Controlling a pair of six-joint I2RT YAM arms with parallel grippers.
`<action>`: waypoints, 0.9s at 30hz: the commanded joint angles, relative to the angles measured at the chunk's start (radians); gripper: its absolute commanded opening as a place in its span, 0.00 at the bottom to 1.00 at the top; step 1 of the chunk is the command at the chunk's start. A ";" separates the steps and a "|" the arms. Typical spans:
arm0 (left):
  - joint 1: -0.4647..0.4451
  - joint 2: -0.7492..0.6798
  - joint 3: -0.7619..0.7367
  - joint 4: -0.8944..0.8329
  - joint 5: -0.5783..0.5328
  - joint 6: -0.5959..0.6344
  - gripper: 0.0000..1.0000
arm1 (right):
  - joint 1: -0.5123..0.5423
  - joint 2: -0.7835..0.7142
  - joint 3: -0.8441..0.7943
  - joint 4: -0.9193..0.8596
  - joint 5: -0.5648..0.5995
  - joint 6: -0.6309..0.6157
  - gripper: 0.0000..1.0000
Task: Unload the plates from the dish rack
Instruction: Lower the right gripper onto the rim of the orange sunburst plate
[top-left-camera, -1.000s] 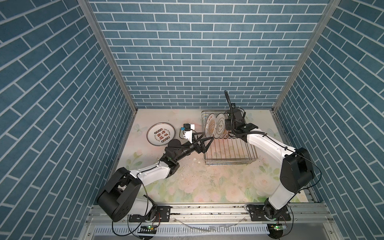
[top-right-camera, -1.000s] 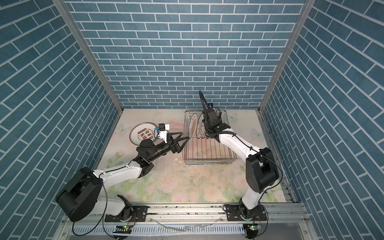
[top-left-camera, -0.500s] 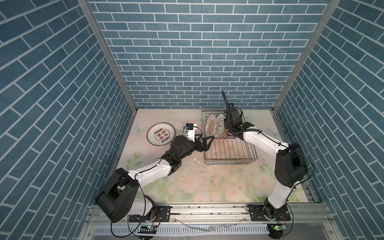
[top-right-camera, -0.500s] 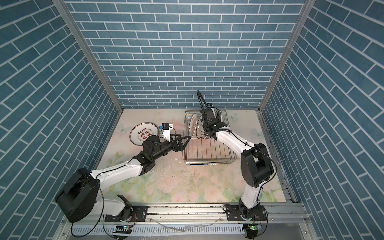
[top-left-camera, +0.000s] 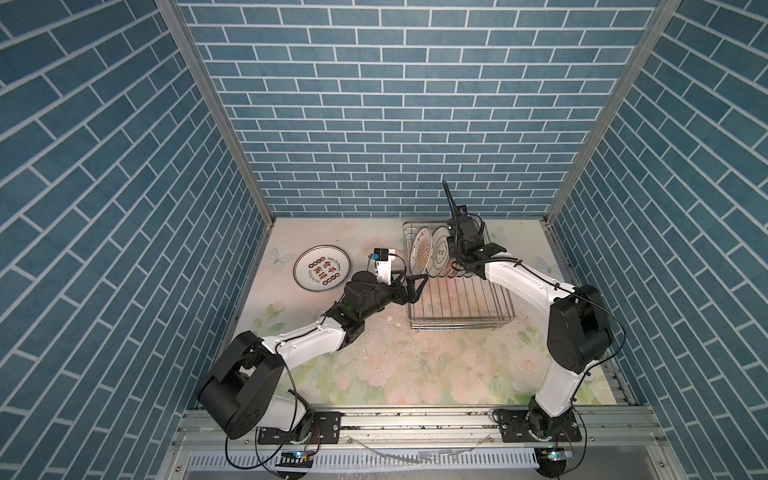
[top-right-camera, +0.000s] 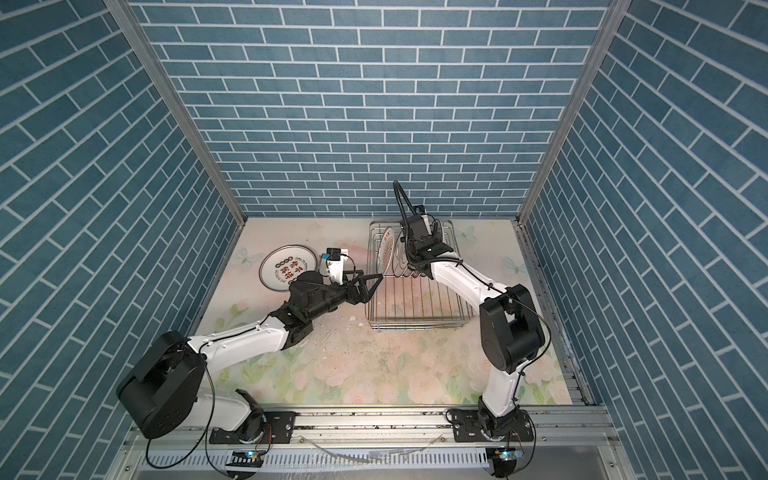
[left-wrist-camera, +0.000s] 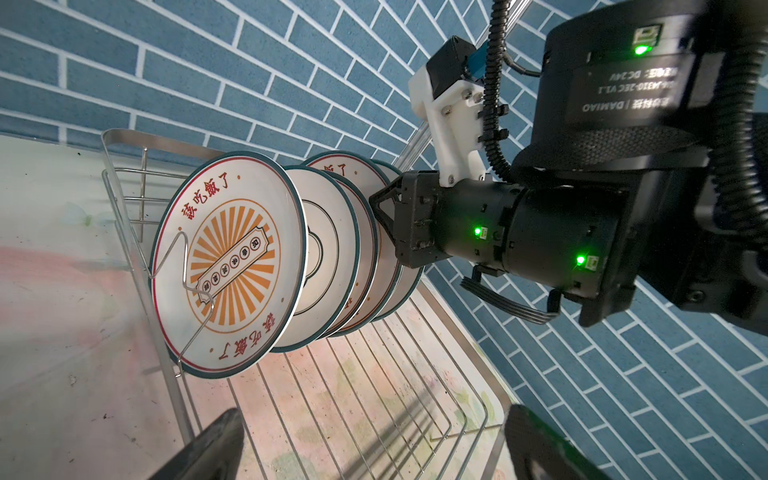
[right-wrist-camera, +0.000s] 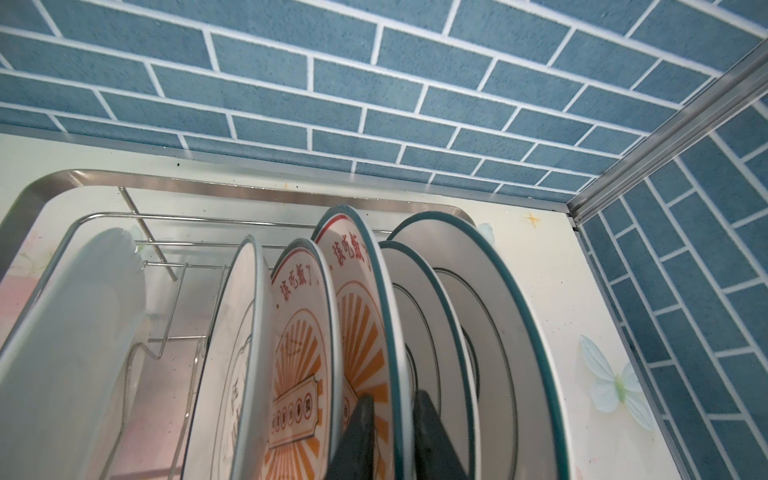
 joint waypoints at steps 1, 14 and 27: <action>-0.008 0.000 0.025 0.012 0.005 -0.004 1.00 | 0.010 0.025 0.049 0.003 0.056 0.015 0.19; -0.009 -0.015 0.019 0.000 -0.013 -0.009 1.00 | 0.015 0.037 0.064 -0.006 0.089 0.020 0.09; -0.008 -0.032 0.007 -0.009 -0.038 -0.013 1.00 | 0.015 0.034 0.068 -0.005 0.108 0.014 0.10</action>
